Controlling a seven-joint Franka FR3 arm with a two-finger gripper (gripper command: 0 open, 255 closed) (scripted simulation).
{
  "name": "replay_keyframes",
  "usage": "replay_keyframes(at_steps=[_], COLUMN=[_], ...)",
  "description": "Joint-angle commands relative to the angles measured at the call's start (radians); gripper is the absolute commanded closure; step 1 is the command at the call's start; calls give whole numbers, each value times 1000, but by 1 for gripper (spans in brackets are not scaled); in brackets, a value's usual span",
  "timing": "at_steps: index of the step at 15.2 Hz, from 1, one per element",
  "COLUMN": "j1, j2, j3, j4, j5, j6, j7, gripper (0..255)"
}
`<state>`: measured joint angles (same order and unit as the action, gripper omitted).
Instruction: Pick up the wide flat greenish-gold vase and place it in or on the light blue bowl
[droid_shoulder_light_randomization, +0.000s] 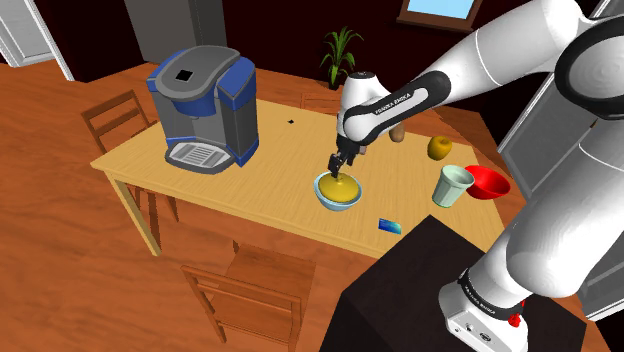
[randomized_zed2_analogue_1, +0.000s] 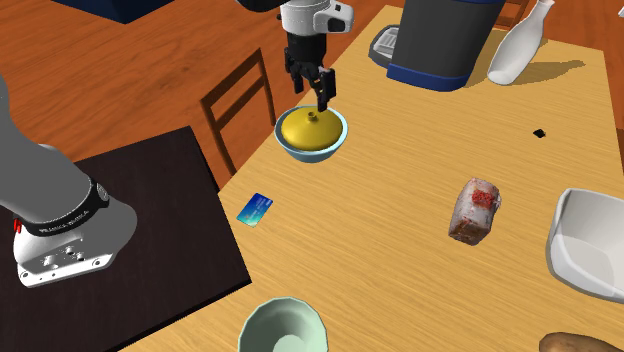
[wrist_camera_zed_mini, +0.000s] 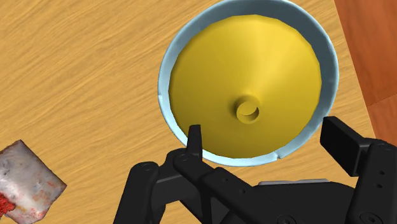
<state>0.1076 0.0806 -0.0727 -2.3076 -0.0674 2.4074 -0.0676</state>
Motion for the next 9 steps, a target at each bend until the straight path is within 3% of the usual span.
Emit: replay_keyframes(at_steps=[1, 5, 9], j1=[0, 4, 4], j2=[0, -85, -85], j3=[0, 3, 3], j4=[0, 41, 41], j5=[0, 0, 0], j6=[0, -125, -125], j7=[0, 1, 1], gripper=[0, 0, 0])
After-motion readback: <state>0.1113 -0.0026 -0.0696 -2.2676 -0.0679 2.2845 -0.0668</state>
